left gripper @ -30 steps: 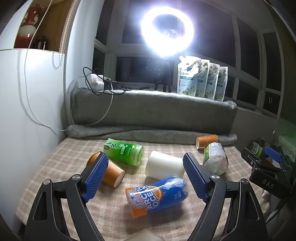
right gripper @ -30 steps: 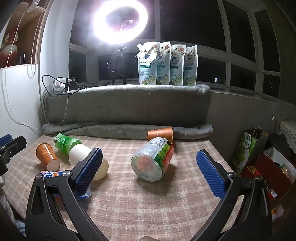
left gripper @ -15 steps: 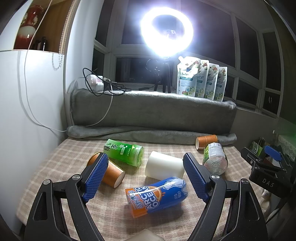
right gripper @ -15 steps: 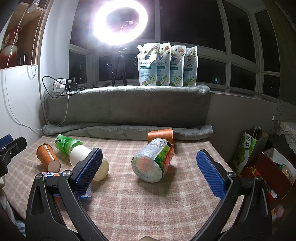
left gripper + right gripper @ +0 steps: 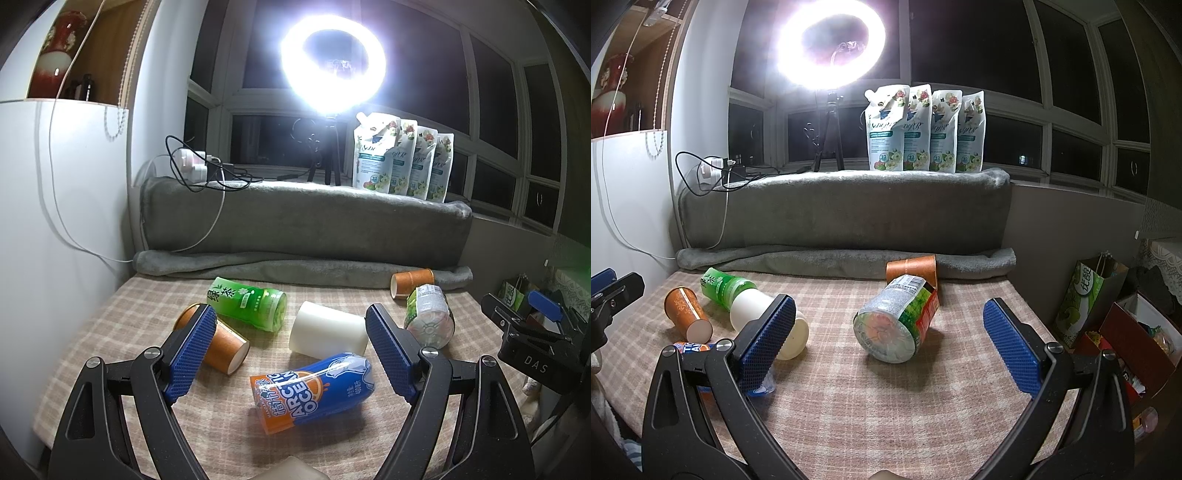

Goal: Flip cup upright

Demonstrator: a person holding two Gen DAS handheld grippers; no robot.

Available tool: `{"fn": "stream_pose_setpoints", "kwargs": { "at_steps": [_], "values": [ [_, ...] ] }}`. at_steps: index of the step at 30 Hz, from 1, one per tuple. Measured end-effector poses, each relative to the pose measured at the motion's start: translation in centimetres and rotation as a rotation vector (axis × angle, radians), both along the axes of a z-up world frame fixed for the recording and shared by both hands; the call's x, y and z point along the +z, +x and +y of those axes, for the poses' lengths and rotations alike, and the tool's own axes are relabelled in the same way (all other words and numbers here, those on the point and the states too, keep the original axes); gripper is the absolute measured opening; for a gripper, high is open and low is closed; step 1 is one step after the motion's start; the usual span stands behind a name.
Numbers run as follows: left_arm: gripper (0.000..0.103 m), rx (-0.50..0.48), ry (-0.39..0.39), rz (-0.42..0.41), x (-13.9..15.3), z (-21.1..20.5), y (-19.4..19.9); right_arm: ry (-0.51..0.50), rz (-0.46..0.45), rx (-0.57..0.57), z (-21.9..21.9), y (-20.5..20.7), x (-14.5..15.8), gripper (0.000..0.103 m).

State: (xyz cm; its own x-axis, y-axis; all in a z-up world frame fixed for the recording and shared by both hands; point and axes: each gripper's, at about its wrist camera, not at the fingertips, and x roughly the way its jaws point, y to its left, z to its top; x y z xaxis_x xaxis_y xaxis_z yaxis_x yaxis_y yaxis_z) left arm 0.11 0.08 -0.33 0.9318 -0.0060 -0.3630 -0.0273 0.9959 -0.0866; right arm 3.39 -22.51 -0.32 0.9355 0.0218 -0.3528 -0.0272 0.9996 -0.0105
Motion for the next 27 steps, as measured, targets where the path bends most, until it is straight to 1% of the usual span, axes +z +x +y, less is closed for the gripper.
{"fn": "stream_pose_setpoints", "kwargs": {
  "at_steps": [27],
  "values": [
    [0.083, 0.001, 0.000, -0.002, 0.04, -0.05, 0.01, -0.001, 0.001, 0.001, -0.18, -0.11, -0.07, 0.103]
  ]
}}
